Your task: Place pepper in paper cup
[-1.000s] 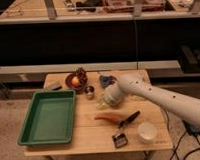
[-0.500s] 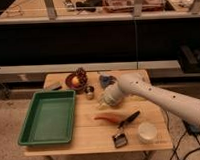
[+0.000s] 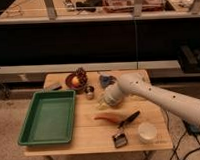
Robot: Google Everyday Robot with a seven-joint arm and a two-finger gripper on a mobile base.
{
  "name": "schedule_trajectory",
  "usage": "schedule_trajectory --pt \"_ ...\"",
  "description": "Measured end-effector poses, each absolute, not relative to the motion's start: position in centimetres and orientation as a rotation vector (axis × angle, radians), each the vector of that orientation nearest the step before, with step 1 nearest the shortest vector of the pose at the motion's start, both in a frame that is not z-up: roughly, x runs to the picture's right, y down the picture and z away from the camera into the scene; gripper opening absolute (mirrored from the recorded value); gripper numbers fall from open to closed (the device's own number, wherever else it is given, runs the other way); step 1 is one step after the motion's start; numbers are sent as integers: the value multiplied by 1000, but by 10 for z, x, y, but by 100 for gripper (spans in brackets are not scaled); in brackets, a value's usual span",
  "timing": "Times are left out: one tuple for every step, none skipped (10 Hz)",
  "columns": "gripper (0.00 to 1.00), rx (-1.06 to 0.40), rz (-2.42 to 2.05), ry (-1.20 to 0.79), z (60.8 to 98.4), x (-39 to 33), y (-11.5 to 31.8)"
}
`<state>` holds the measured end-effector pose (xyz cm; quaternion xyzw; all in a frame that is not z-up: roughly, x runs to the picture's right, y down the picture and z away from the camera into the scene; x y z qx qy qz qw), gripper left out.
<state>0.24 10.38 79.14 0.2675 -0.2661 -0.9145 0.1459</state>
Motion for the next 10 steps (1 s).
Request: schedule_trajectory --pt "45 767 -2621 -801 793 5 107" --pt "45 766 -2615 -822 795 6 109" --pt "48 759 -2615 -838 796 7 113" --pt "59 730 -2620 -855 799 9 118" --pt "70 689 -2638 -870 803 8 125" --pt "76 662 -2650 -883 807 6 132" --pt "80 637 -2655 -891 811 8 139" --pt "80 609 -2658 -901 815 11 147" --pt "80 593 -2659 -912 818 12 153" --pt "80 591 -2661 -918 820 10 157"
